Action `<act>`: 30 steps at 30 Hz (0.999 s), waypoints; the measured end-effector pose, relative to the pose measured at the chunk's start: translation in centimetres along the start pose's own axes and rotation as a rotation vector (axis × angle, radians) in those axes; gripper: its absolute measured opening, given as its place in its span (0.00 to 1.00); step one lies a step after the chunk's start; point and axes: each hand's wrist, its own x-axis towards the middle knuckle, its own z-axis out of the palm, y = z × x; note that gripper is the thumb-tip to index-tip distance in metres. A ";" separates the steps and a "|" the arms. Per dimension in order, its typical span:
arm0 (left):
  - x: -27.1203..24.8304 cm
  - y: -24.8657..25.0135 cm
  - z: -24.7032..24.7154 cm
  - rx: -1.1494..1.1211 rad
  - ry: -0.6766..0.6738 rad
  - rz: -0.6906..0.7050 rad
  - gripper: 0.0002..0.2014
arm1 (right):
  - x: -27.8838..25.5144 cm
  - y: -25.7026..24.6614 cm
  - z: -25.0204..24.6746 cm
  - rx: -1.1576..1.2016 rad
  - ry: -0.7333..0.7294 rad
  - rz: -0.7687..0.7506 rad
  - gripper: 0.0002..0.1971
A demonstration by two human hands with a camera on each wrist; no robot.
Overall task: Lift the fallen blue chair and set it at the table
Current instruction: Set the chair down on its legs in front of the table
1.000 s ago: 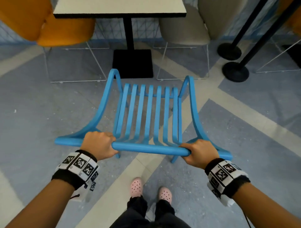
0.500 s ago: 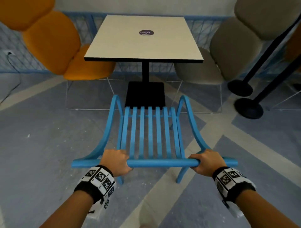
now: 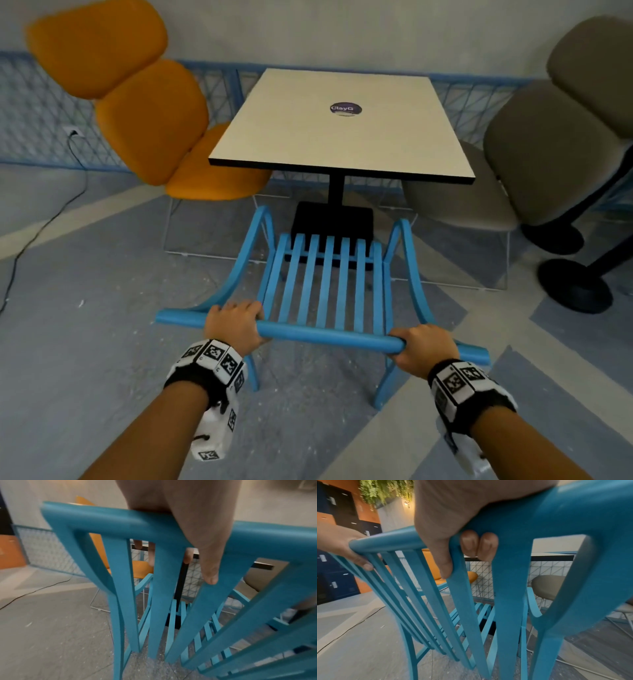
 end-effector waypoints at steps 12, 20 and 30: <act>1.7 -5.7 0.9 0.057 0.202 0.203 0.21 | 1.1 -3.4 0.5 0.023 0.137 0.258 0.08; 2.6 -6.0 -0.1 -0.011 0.071 0.135 0.19 | 2.3 -4.4 0.0 0.024 0.115 0.376 0.11; 2.6 -5.8 0.0 0.010 -0.008 0.045 0.19 | 1.9 -3.9 -0.3 0.112 0.114 0.344 0.11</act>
